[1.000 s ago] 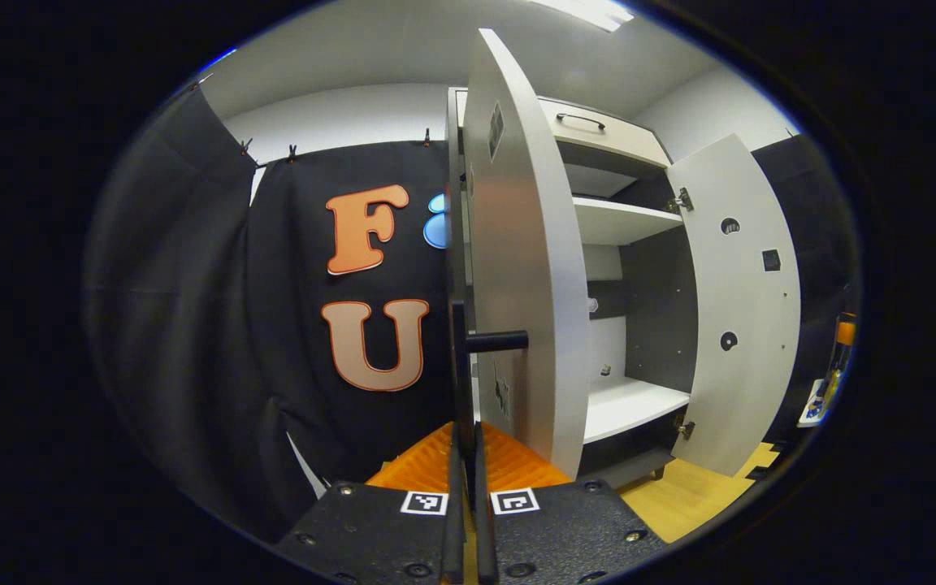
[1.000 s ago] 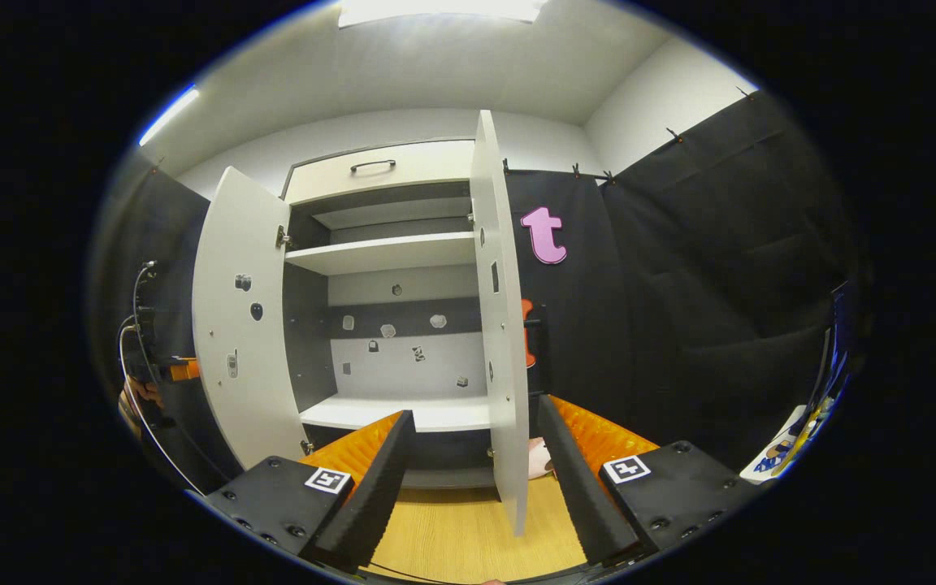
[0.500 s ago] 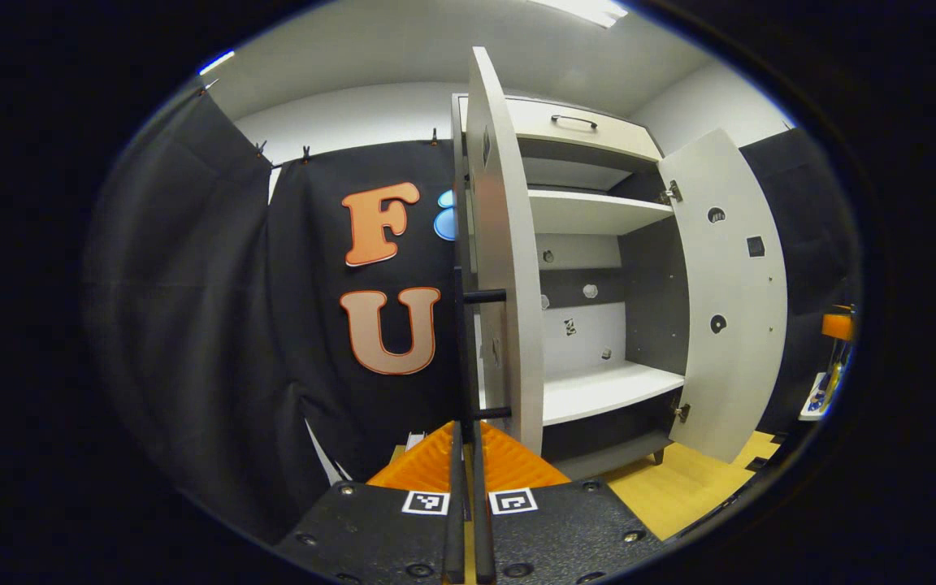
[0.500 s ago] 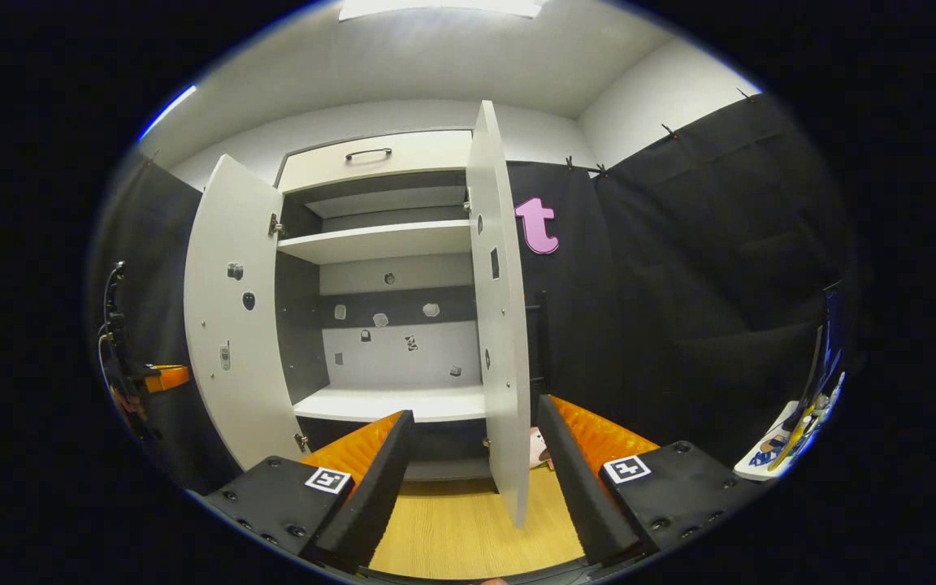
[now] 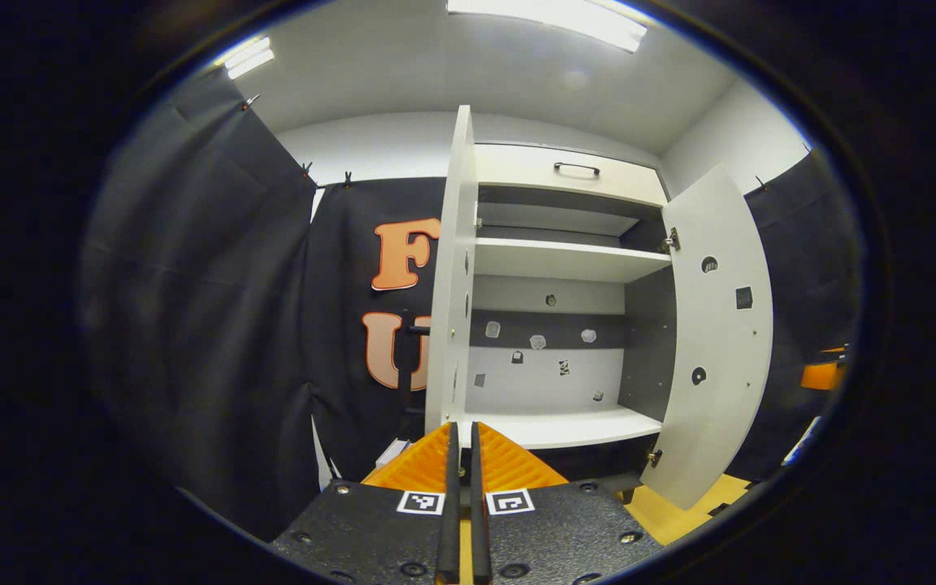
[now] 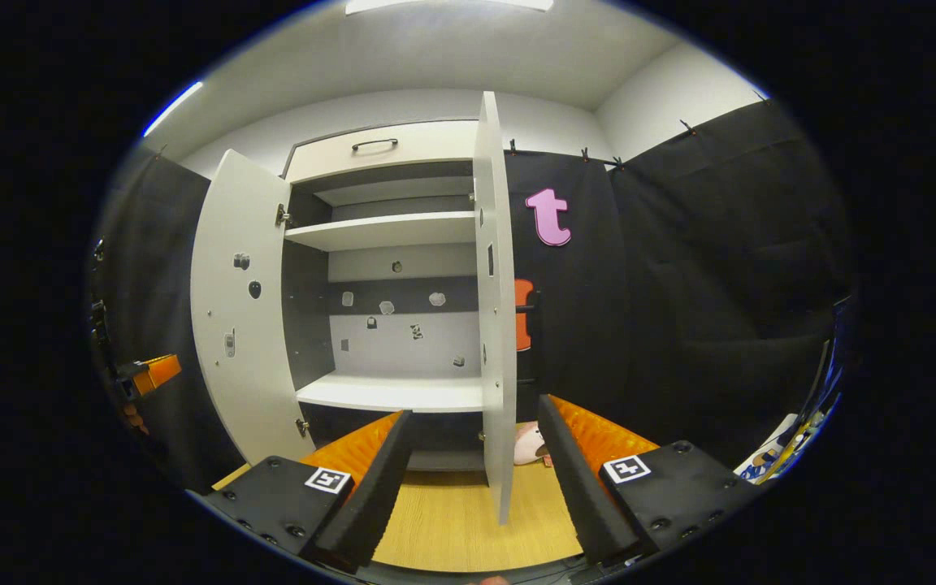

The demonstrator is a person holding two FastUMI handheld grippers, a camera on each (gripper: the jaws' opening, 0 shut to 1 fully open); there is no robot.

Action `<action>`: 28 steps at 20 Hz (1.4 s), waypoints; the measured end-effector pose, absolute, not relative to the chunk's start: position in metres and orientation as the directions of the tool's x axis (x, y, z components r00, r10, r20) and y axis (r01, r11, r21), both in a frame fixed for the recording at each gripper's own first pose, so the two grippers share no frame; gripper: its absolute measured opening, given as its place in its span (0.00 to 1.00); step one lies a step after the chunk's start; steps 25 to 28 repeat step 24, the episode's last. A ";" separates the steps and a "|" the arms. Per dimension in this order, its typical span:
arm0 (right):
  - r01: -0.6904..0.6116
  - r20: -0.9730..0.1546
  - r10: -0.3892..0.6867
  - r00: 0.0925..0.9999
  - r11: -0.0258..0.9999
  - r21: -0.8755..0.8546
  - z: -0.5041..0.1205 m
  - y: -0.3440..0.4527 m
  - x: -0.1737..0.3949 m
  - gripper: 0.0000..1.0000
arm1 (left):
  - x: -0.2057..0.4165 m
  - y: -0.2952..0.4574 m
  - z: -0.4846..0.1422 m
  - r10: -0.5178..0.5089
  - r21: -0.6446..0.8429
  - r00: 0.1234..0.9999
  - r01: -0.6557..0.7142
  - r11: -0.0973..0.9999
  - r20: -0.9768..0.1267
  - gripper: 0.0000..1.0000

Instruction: Open the right door of the double-door shoe cabinet with the right hand, and open the left door with the left hand.

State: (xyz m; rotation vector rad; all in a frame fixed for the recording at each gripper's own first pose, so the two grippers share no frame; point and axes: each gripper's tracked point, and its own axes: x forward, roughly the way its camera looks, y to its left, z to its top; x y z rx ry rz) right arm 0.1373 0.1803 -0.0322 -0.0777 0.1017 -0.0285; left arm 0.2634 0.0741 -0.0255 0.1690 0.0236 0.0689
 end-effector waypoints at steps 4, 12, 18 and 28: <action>-0.023 -0.103 0.018 0.995 0.999 -0.048 -0.028 0.180 0.135 0.89 | 0.266 0.057 -0.027 0.054 0.118 0.999 -0.054 0.992 -0.002 0.25; -0.061 -0.083 0.056 0.995 0.996 -0.066 -0.020 0.171 0.121 0.89 | 0.263 0.041 -0.031 0.089 -0.004 0.996 -0.089 0.996 -0.005 0.97; -0.071 -0.076 0.064 0.995 0.994 -0.085 -0.020 0.175 0.115 0.89 | 0.261 0.054 -0.024 0.154 0.065 0.988 -0.155 0.986 0.023 0.94; -0.070 -0.082 0.063 0.995 0.994 -0.085 -0.022 0.180 0.113 0.89 | 0.265 0.047 -0.022 0.112 0.081 0.993 -0.116 0.990 0.046 0.95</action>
